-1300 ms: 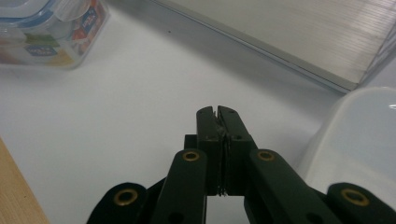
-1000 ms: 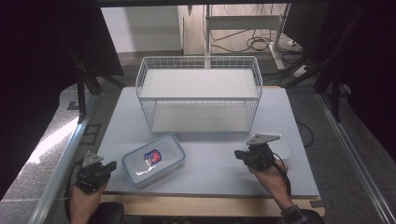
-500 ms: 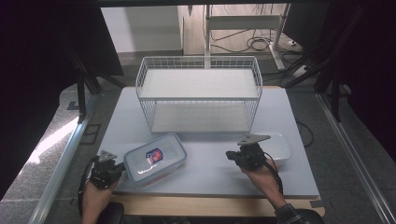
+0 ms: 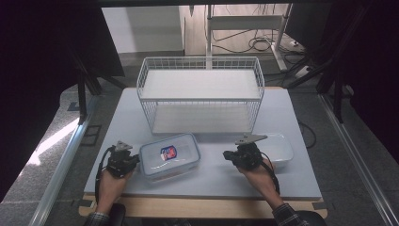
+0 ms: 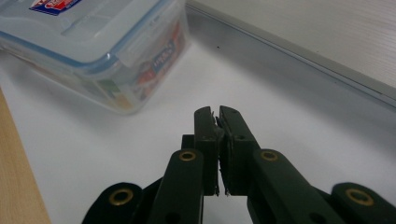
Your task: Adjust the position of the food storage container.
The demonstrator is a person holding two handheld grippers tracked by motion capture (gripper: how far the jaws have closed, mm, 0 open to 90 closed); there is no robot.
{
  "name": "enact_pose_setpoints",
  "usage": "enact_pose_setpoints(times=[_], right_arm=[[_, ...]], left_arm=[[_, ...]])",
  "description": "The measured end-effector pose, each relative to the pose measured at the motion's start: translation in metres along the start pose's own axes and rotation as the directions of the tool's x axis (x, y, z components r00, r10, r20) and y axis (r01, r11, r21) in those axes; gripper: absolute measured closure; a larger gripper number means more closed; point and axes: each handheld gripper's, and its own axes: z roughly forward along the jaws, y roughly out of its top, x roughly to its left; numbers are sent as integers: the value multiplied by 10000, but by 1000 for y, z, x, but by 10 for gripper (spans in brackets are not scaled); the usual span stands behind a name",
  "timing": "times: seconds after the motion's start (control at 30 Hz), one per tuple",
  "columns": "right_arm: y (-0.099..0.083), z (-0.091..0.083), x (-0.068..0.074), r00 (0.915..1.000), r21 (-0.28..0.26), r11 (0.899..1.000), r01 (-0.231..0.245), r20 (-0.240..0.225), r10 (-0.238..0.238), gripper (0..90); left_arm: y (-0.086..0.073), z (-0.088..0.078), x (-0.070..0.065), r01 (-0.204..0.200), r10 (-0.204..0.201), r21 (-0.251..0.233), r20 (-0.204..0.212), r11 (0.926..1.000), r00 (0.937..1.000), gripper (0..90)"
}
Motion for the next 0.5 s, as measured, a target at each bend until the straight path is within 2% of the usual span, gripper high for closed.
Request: enact_pose_setpoints(times=[0.13,0.2,0.23,0.27,0.37,0.5], right_arm=[[-1,4,-1,9999,-10,9999,-131,100,131,850],[-2,4,-1,9997,-10,9998,-189,162,189,847],[-2,4,-2,9995,-19,9998,-222,203,223,844],[-3,4,-2,9994,-24,9997,-247,237,248,840],[-4,5,-4,9983,27,9994,-343,481,341,833],[-6,4,-8,9973,62,9989,-469,565,465,812]], left_arm=[[15,14,-14,-467,464,75,373,9989,9982,900],[17,17,-16,-556,552,75,426,9984,9976,900],[23,23,-22,-745,741,55,572,9972,9956,900],[23,23,-22,-745,741,55,572,9972,9956,900],[33,33,-33,-1075,1069,28,872,9942,9904,900],[39,40,-40,-1222,1213,24,1088,9925,9866,900]])
